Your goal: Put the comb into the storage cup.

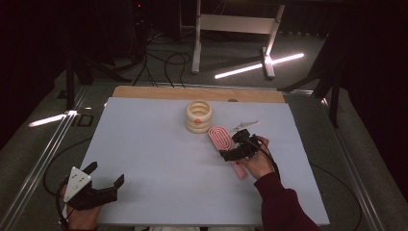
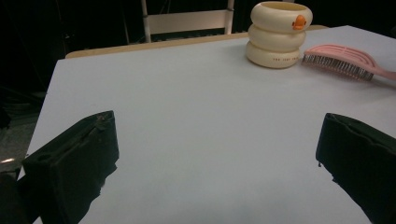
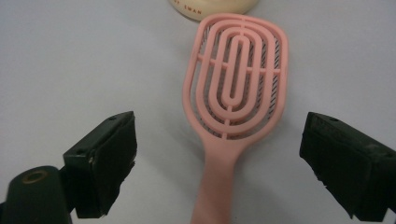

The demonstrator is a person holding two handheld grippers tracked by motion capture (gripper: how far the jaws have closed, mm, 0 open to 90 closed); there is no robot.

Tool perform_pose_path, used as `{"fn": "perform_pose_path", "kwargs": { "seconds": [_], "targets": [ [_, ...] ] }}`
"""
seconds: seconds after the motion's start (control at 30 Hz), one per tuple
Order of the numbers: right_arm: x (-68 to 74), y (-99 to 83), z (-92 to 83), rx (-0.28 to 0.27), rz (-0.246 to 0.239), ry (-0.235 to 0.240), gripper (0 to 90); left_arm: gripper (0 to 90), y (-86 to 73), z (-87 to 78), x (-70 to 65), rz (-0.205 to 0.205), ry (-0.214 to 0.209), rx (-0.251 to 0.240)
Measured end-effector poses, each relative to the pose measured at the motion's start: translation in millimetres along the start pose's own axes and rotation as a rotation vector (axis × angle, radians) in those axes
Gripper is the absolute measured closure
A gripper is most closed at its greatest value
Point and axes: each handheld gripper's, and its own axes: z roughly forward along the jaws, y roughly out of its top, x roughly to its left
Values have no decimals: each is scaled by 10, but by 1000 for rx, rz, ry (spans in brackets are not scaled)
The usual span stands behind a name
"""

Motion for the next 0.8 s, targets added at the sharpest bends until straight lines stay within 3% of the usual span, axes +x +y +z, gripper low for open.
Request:
{"fn": "perform_pose_path", "kwargs": {
  "seconds": [0.8],
  "targets": [
    [-2, -38, 229, 123, 26, -30, 135, 0, -10, 8, 8, 1, -3, 8]
  ]
}}
